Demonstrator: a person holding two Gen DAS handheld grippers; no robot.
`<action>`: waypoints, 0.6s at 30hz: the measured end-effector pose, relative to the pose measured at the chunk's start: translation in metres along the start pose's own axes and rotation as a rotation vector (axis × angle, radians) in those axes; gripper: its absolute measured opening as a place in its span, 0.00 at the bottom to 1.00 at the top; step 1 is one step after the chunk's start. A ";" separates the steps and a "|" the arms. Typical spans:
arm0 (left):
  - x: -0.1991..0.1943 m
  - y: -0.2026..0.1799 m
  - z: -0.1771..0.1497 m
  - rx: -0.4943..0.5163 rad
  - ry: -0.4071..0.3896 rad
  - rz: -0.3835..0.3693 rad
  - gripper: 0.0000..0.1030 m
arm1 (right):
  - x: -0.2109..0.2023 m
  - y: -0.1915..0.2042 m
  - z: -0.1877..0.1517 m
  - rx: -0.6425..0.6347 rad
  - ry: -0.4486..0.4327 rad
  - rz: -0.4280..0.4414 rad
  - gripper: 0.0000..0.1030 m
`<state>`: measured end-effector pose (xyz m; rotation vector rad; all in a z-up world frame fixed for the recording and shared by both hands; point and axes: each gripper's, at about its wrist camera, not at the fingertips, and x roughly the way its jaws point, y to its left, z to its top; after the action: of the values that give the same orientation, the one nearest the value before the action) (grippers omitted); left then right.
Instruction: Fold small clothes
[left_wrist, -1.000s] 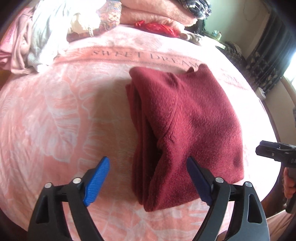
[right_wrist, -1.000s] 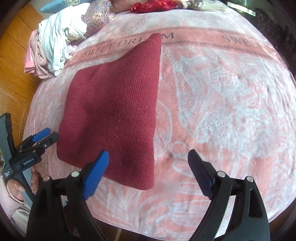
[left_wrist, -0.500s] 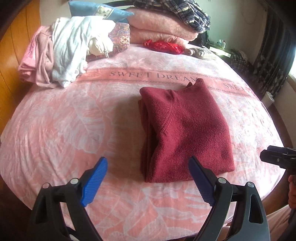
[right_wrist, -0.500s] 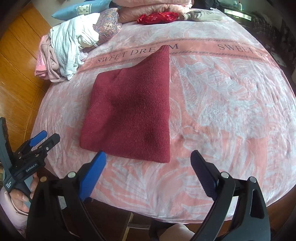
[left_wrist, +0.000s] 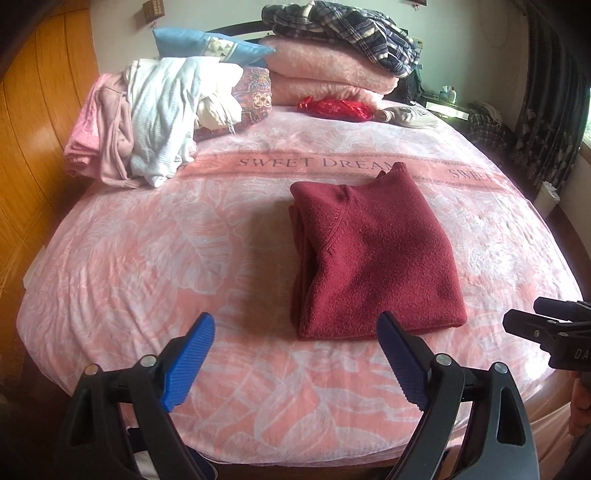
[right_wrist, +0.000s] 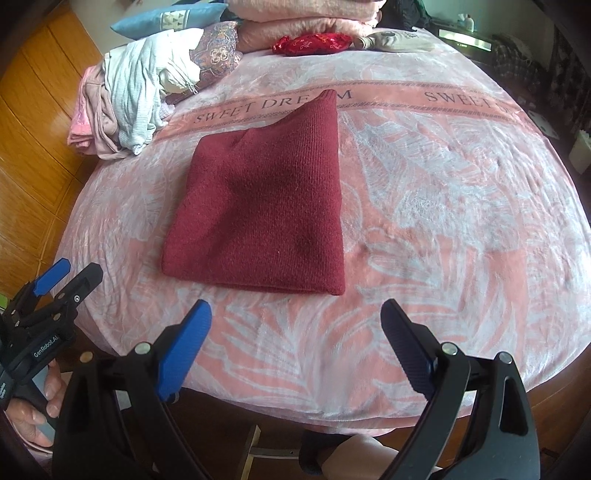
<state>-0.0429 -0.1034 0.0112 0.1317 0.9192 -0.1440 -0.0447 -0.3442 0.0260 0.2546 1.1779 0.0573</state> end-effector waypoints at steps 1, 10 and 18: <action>0.000 0.000 0.000 0.001 -0.002 0.006 0.88 | 0.000 0.002 -0.001 -0.004 -0.005 -0.004 0.90; 0.003 0.004 0.000 -0.016 0.017 0.026 0.89 | -0.005 0.014 -0.004 -0.030 -0.036 -0.020 0.90; -0.006 0.008 0.005 -0.037 -0.024 0.039 0.89 | -0.014 0.016 -0.002 -0.045 -0.062 -0.005 0.90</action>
<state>-0.0419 -0.0962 0.0194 0.1129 0.8948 -0.0921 -0.0500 -0.3308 0.0414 0.2127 1.1138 0.0709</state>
